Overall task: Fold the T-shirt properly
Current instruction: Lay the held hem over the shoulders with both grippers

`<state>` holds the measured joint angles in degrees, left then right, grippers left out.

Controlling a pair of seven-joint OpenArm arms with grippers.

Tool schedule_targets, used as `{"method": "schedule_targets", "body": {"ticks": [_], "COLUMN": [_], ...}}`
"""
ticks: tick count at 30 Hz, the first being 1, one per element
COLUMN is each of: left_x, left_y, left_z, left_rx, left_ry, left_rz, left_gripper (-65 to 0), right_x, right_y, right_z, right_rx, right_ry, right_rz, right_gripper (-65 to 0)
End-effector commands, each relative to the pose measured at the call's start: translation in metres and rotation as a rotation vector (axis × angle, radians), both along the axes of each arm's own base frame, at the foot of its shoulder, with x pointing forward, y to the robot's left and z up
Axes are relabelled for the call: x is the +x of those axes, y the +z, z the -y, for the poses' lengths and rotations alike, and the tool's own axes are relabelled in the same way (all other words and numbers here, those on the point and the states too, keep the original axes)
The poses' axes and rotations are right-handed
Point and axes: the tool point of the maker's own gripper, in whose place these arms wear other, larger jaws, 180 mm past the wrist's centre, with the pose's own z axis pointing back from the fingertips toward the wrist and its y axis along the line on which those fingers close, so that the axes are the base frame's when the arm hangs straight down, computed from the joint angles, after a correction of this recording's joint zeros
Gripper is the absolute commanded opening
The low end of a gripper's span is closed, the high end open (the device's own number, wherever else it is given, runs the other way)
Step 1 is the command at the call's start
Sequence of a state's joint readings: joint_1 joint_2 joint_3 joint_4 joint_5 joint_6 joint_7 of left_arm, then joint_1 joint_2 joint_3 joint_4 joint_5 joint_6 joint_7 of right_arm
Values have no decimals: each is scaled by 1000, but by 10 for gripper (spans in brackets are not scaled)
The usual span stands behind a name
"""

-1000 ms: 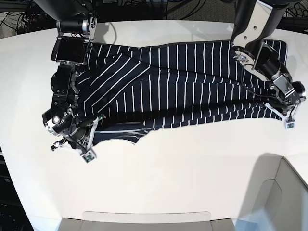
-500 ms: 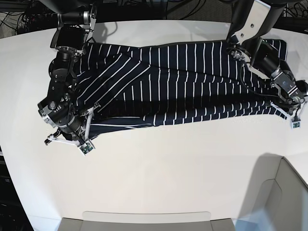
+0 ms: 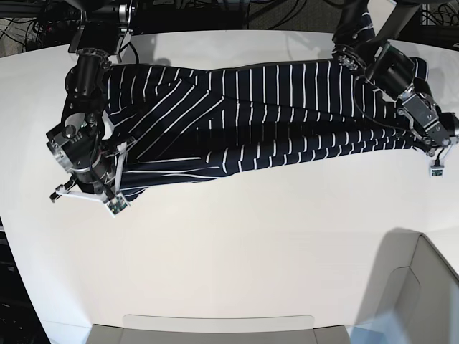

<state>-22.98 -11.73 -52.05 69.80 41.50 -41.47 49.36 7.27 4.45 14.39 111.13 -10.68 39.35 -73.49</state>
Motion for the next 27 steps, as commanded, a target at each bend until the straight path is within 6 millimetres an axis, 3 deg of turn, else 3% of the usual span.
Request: {"method": "schedule_targets", "body": {"ticks": [1, 12, 24, 27], "left_x": [-1, -28, -27, -40], "left_y": [21, 6, 18, 12], "left_z": [-21, -22, -25, -24], "left_rx": [74, 79, 109, 105], "left_ry": [33, 35, 44, 57], "left_rz": [17, -49, -29, -77], "left_gripper": [-650, -650, -650, -650], "right_x": [-1, -38, -62, -66], "right_y": [11, -17, -11, -11], "right_z": [14, 22, 53, 57], "right_rx": [-64, -106, -287, -320], "right_ry": [-26, -29, -131, -166], "right_rz": [16, -77, -101, -111], "right_gripper": [-650, -650, -650, -650]}}
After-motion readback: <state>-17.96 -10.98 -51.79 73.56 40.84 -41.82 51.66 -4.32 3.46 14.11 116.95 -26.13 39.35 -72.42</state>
